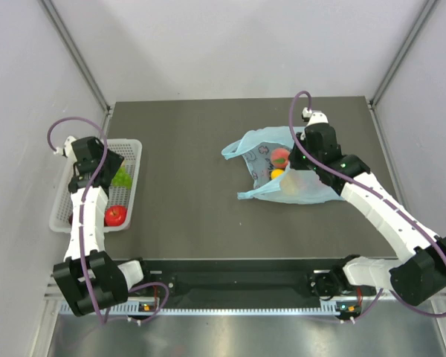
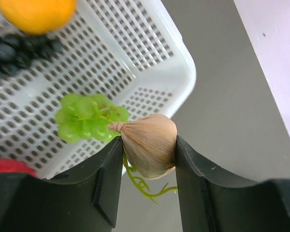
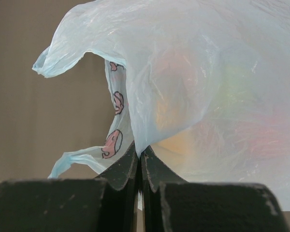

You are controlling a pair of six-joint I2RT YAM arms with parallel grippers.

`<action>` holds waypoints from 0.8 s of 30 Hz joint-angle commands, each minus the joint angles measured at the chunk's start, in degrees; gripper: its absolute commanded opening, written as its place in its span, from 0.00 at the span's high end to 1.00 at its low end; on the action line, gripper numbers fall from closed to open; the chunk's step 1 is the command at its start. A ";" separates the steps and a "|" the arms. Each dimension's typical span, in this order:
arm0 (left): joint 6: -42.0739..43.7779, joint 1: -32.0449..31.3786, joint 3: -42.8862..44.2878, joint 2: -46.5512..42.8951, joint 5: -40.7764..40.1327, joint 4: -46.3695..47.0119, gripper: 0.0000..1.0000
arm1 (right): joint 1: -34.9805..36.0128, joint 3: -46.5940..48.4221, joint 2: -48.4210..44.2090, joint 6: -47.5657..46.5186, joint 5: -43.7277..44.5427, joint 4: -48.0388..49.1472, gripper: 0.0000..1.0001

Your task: Place the fake fruits into the plastic bag and tie a complex knot

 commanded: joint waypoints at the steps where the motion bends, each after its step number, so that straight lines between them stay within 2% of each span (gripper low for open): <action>1: 2.93 -0.01 3.38 -0.24 -6.61 -1.99 0.71 | -0.97 2.61 -1.53 -0.45 -0.12 0.80 1.00; 7: 3.82 0.17 2.15 3.54 -10.68 -0.77 0.66 | -0.97 2.70 -1.71 -0.71 -0.20 0.45 1.00; 11: 7.24 0.08 0.04 7.14 -2.88 3.00 0.68 | -0.88 2.61 -1.62 -0.80 -0.03 0.36 1.00; 16: 7.51 0.34 2.40 16.28 -12.68 0.73 0.67 | -0.97 2.53 -1.36 -0.71 -0.38 0.28 1.00; 22: 8.30 0.43 7.76 26.57 -12.35 2.75 0.66 | -0.97 2.96 -1.01 -1.50 0.85 -0.60 1.00; 23: 8.39 0.34 8.03 28.40 -11.74 2.92 0.65 | -0.97 2.88 -1.09 -1.50 0.94 -0.60 1.00; 24: 8.74 0.34 8.30 29.12 -10.43 3.27 0.57 | -0.97 2.88 -1.00 -1.59 1.11 -0.69 1.00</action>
